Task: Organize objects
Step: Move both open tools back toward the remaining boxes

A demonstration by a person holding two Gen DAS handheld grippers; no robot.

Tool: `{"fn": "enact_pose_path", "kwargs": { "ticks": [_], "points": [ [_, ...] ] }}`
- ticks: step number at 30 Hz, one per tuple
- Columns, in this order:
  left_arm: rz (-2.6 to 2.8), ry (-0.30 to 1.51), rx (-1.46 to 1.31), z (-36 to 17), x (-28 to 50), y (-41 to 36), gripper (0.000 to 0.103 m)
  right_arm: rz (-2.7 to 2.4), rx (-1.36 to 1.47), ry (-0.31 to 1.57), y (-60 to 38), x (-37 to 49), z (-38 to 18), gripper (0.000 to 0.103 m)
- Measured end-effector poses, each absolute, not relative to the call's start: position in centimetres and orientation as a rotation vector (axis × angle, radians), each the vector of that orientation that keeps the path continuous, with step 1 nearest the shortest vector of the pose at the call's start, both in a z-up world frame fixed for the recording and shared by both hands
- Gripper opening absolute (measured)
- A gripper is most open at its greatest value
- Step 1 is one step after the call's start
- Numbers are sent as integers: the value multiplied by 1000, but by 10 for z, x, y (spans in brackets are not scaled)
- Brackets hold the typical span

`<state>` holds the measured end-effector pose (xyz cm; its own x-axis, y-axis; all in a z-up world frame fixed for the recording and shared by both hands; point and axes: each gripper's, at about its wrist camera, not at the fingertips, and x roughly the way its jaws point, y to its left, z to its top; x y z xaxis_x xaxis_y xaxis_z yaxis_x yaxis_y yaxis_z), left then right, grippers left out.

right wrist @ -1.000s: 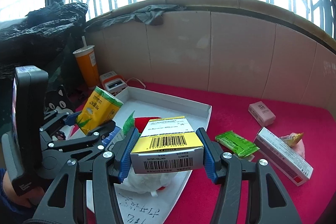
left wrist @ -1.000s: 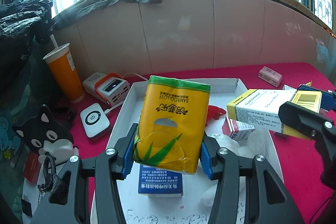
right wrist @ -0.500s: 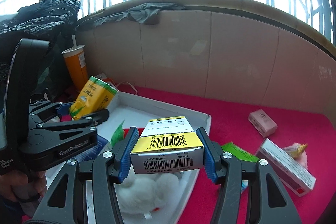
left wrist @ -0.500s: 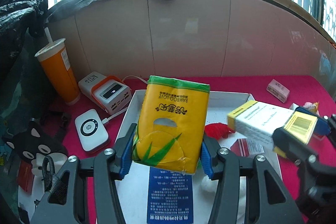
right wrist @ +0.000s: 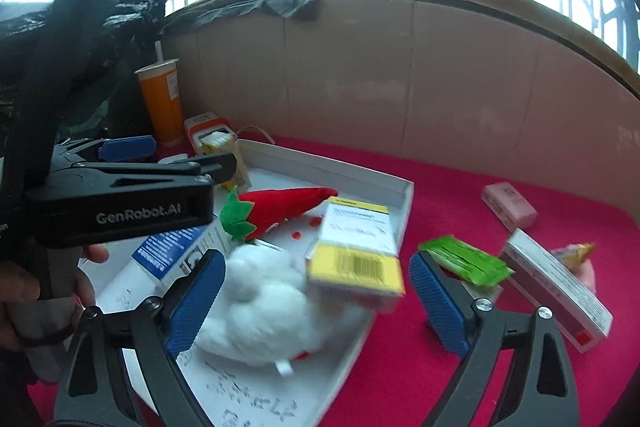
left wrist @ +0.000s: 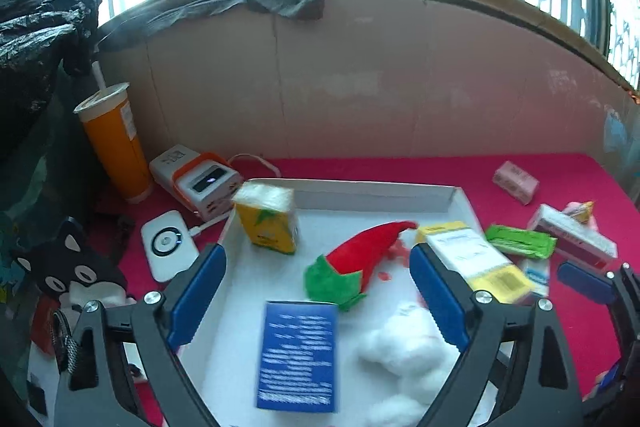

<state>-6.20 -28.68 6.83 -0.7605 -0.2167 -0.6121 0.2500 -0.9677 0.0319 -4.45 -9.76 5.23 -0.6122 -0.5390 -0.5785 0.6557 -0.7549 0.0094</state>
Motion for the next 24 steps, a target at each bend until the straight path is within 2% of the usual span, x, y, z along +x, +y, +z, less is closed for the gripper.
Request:
{"fn": "enact_pose_path", "kwargs": {
  "ticks": [10, 24],
  "points": [
    [-2830, -22, 1017, 64, -64, -222, 93, -2387, 784, 218, -38, -48, 54, 97],
    [-2928, -94, 1221, 39, -87, -146, 93, -2576, 952, 85, 103, -94, 29, 97]
  ]
}}
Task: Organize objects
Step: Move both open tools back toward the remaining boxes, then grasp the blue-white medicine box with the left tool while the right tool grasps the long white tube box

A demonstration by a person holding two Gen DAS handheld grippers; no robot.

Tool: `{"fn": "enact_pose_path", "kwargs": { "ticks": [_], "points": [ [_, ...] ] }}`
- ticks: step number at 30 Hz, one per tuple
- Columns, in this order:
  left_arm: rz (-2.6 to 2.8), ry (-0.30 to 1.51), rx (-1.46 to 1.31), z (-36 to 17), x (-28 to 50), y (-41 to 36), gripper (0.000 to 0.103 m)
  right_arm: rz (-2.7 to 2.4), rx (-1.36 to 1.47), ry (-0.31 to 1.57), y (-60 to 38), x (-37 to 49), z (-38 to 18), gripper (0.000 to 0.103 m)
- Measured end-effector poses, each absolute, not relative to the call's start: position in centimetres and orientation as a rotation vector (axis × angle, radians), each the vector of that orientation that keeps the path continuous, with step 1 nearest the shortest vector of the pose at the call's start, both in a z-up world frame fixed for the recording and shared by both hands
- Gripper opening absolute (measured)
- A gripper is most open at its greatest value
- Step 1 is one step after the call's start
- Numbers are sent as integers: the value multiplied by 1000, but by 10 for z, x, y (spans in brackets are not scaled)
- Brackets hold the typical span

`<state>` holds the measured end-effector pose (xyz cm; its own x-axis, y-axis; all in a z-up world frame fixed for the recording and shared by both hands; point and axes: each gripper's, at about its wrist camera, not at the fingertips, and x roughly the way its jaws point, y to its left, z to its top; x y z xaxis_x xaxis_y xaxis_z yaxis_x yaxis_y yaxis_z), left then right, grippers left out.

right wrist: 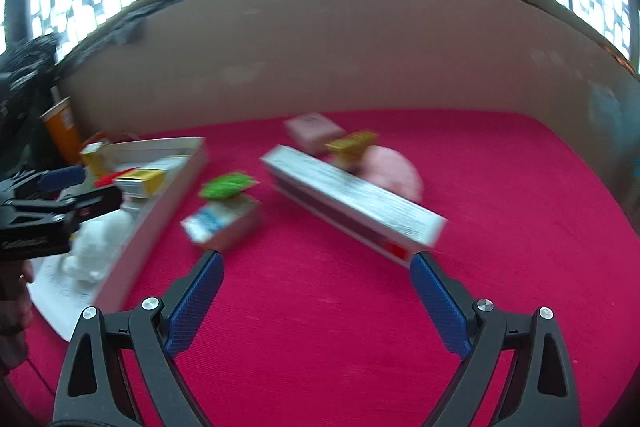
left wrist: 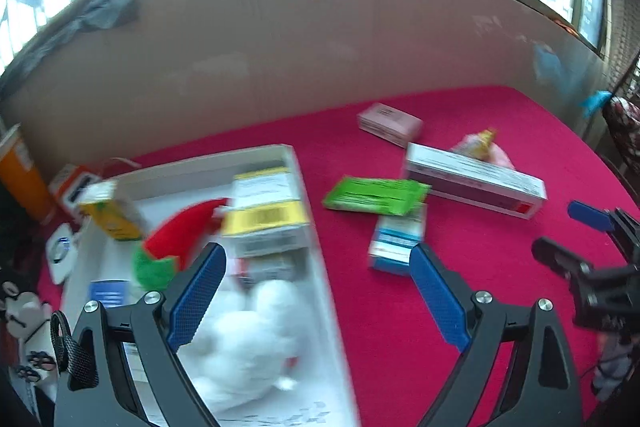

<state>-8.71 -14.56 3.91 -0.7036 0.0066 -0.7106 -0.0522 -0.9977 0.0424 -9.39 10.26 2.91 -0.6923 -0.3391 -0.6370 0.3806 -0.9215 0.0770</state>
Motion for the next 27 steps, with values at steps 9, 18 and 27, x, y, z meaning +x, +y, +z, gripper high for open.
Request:
{"fn": "enact_pose_path", "kwargs": {
  "ticks": [9, 18, 27],
  "points": [
    [2731, 77, -1358, 6, -122, -91, 93, -2522, 950, 161, 139, -133, 21, 97],
    [2734, 97, -1501, -22, -157, -82, 93, -2486, 990, 296, 119, -181, 1, 97],
    [2744, 151, -1549, -35, -168, -84, 93, -2377, 1018, 320, 113, -183, -6, 92]
  ]
}}
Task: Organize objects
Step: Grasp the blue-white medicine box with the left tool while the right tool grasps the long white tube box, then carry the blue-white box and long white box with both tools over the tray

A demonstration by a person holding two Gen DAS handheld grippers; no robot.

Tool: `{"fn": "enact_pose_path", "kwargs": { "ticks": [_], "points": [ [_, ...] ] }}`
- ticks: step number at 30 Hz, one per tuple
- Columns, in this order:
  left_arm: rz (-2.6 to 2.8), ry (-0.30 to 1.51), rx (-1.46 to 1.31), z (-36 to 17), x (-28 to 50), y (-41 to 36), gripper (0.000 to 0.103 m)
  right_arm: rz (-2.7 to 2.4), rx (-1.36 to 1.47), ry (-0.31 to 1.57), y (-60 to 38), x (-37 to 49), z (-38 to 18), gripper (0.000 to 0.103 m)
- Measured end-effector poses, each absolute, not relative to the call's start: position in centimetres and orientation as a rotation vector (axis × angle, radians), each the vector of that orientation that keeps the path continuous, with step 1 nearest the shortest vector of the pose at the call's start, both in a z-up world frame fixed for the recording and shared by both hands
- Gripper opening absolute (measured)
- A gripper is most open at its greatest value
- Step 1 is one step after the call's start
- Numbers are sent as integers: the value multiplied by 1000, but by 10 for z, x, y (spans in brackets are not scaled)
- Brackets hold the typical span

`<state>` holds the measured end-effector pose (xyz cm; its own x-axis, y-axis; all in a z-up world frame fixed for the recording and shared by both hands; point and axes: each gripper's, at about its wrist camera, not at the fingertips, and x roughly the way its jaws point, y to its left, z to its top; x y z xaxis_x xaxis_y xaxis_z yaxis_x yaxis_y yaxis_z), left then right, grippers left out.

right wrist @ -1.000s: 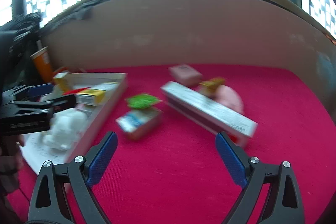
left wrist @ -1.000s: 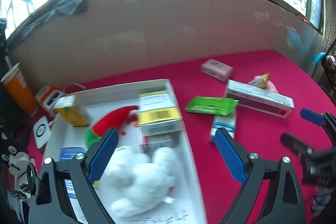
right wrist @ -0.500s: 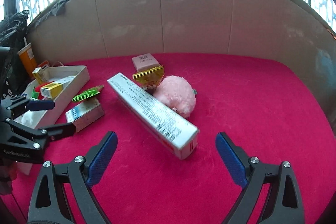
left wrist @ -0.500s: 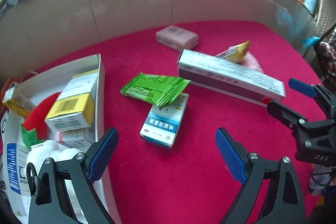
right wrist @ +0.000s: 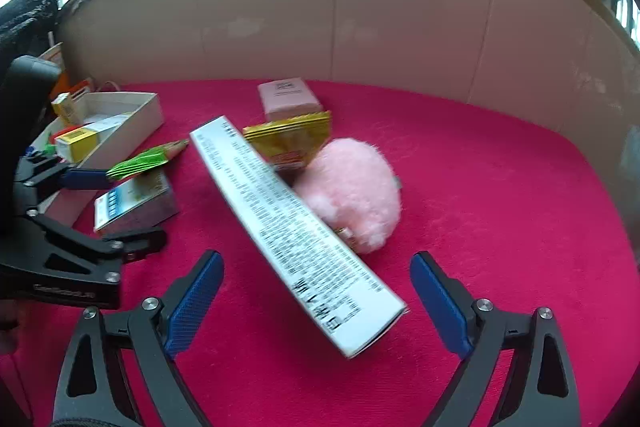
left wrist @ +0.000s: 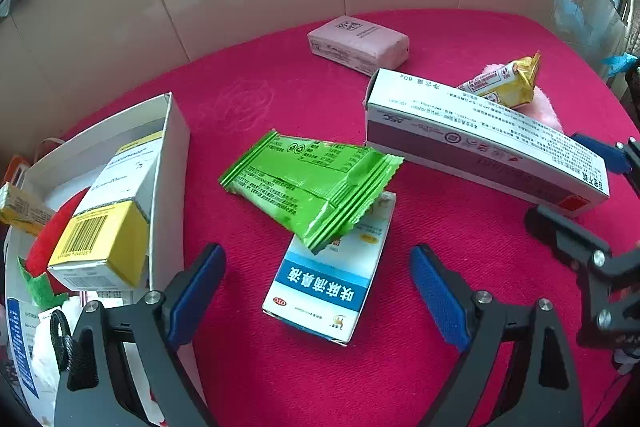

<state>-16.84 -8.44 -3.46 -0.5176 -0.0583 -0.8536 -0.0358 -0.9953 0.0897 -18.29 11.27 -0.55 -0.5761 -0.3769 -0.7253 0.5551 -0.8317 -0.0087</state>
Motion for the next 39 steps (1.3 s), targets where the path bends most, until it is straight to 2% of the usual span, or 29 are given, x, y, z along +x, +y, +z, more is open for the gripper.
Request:
{"fn": "enact_pose_path", "kwargs": {
  "ticks": [1, 3, 4, 6, 11, 16, 22, 26, 28, 39],
  "points": [
    [-2723, -150, 1537, -34, -168, -84, 93, -2362, 1025, 315, 113, -182, -6, 87],
    [-2728, -139, 1541, -34, -168, -85, 93, -2335, 1047, 320, 112, -180, -9, 59],
    [-2734, -136, 1544, -34, -167, -85, 89, -2322, 1063, 322, 110, -179, -11, 51],
    [-2768, -110, 1563, -32, -165, -84, 78, -2307, 1079, 322, 108, -178, -13, 43],
    [-2806, -136, 1570, -29, -159, -78, 61, -2291, 1076, 342, 104, -171, -12, 39],
    [-2824, -102, 1583, -29, -157, -83, 61, -2285, 1085, 282, 110, -177, -15, 39],
    [-2850, -147, 1617, -28, -156, -84, 60, -2282, 1086, 268, 109, -178, -16, 40],
    [-2864, -181, 1627, -25, -148, -80, 44, -2275, 1089, 236, 113, -180, -15, 39],
    [-2870, -193, 1619, -24, -144, -77, 39, -2272, 1092, 214, 115, -182, -16, 39],
    [-2935, -125, 1443, -27, -98, -68, 36, -2316, 1085, 209, 117, -178, -14, 36]
  ]
}}
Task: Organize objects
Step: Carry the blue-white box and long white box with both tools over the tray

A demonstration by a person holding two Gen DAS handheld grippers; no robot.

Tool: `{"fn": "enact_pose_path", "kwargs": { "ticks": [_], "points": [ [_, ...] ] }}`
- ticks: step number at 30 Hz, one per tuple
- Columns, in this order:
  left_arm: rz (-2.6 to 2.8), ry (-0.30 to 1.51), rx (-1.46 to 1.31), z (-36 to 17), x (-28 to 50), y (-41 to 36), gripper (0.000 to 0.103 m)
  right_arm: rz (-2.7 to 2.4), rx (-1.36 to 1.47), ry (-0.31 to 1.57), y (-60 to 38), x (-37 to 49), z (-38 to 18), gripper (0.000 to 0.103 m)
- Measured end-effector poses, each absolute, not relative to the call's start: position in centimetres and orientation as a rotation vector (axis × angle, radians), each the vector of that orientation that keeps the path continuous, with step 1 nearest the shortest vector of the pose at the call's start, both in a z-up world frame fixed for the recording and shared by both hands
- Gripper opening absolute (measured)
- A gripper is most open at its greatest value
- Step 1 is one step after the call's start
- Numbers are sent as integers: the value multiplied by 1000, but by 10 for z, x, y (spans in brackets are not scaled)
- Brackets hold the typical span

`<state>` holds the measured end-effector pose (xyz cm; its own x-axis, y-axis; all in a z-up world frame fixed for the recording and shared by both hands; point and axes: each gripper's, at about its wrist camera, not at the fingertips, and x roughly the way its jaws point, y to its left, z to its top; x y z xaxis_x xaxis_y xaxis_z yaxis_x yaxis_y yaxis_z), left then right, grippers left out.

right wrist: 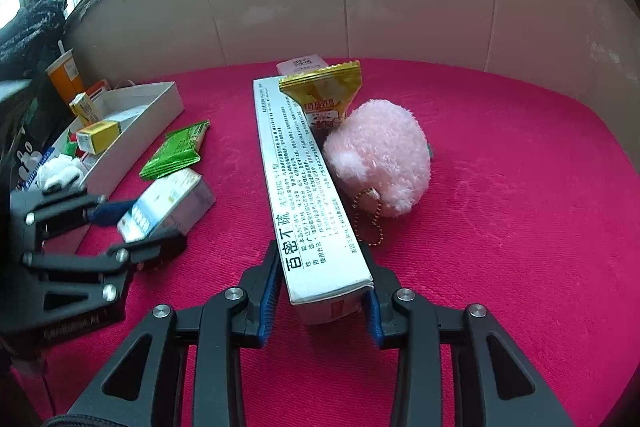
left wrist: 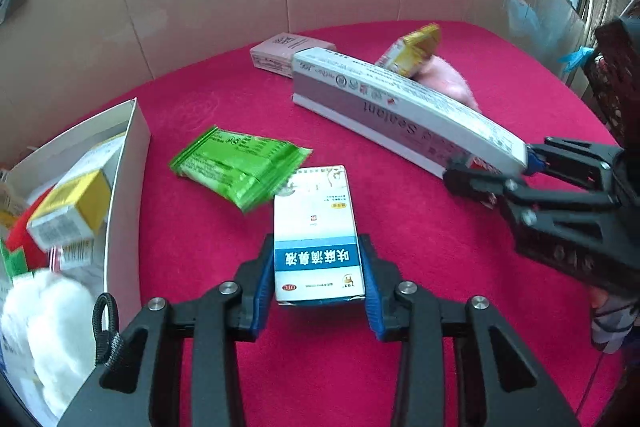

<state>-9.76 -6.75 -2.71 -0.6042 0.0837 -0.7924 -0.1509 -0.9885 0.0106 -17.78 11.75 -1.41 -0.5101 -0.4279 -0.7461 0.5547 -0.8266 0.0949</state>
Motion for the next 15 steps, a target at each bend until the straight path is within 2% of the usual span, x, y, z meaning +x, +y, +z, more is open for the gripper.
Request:
{"fn": "enact_pose_path", "kwargs": {
  "ticks": [8, 15],
  "points": [
    [2870, 106, -1030, -14, -70, -59, 36, -2397, 995, 171, 126, -165, -3, 30],
    [2932, 185, -959, -8, -68, -52, 36, -2435, 882, 185, 129, -147, 10, 29]
  ]
}}
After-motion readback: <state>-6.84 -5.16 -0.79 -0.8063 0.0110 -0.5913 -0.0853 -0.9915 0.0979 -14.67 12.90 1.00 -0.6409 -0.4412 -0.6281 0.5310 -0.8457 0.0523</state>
